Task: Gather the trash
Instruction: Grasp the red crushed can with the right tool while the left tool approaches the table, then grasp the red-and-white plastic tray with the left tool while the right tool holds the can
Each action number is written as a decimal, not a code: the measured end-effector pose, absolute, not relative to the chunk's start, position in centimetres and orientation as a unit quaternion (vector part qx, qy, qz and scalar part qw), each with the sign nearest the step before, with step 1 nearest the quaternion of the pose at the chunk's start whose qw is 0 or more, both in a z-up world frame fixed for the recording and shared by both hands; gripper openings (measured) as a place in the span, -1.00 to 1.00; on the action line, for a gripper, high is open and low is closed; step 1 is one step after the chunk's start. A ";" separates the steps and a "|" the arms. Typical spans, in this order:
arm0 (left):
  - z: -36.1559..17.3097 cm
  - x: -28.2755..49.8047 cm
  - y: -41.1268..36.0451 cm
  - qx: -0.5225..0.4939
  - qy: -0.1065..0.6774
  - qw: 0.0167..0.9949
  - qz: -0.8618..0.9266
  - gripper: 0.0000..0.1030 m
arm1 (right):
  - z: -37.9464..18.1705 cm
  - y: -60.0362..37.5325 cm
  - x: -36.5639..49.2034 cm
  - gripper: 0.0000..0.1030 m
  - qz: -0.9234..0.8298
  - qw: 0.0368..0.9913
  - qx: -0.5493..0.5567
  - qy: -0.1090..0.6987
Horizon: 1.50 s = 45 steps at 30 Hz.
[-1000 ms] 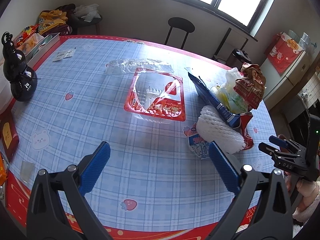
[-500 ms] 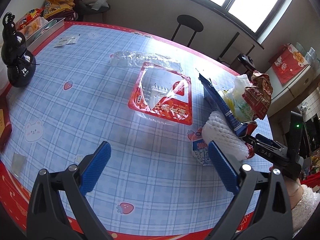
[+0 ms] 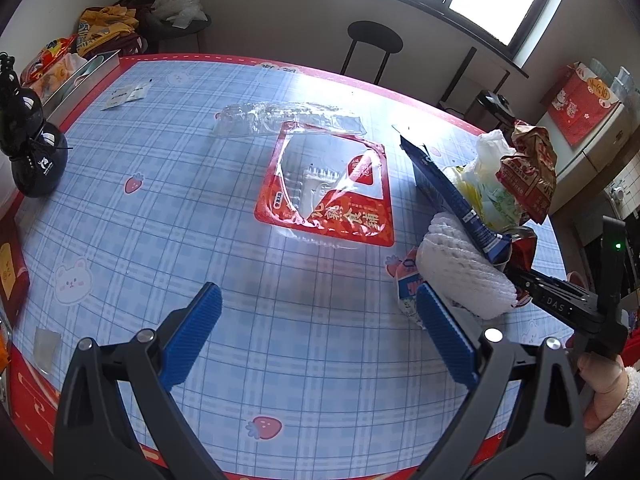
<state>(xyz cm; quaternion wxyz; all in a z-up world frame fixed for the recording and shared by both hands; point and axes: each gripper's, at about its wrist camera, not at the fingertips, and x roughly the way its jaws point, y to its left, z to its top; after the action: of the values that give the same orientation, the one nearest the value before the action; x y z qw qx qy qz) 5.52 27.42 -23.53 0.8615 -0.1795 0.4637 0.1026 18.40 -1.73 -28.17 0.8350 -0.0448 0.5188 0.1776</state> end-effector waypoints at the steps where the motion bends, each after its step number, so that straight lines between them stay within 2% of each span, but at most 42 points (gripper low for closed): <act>1: -23.6 5.6 27.6 -0.182 0.463 0.862 0.102 0.86 | -27.9 -2.1 18.2 -0.49 0.179 0.836 -0.040 0.517; 5: -23.8 6.5 28.6 -0.203 0.459 0.859 0.103 0.85 | -27.1 -3.1 17.3 -0.71 0.177 0.841 -0.034 0.511; 10: -24.1 7.9 30.5 -0.255 0.441 0.852 0.121 0.81 | -26.6 -3.8 17.1 -0.86 0.170 0.839 -0.013 0.517; 14: -25.4 9.6 31.1 -0.263 0.451 0.843 0.131 0.36 | -26.4 -4.8 16.8 -0.86 0.168 0.840 0.000 0.516; 18: -26.9 11.0 32.3 -0.279 0.459 0.833 0.133 0.12 | -26.3 -5.7 16.6 -0.86 0.169 0.839 0.010 0.518; 21: -27.8 11.9 33.4 -0.286 0.462 0.828 0.140 0.03 | -26.4 -6.0 16.6 -0.86 0.168 0.839 0.010 0.518; 24: -28.7 13.0 34.2 -0.292 0.473 0.819 0.139 -0.28 | -26.4 -6.2 16.5 -0.86 0.168 0.839 0.010 0.518; 34: -31.9 14.6 34.3 -0.309 0.511 0.797 0.092 -0.26 | -27.4 -6.3 16.4 -0.86 0.177 0.820 0.015 0.544; 45: -30.7 9.5 33.6 -0.293 0.492 0.810 0.125 -0.41 | -28.1 -7.3 15.0 -0.88 0.195 0.805 0.042 0.558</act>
<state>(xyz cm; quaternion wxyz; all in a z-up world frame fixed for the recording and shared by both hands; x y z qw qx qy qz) 9.50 33.59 -30.72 0.8101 -0.2934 0.4921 0.1245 14.97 -7.33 -28.09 0.8052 0.0417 0.5584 0.1954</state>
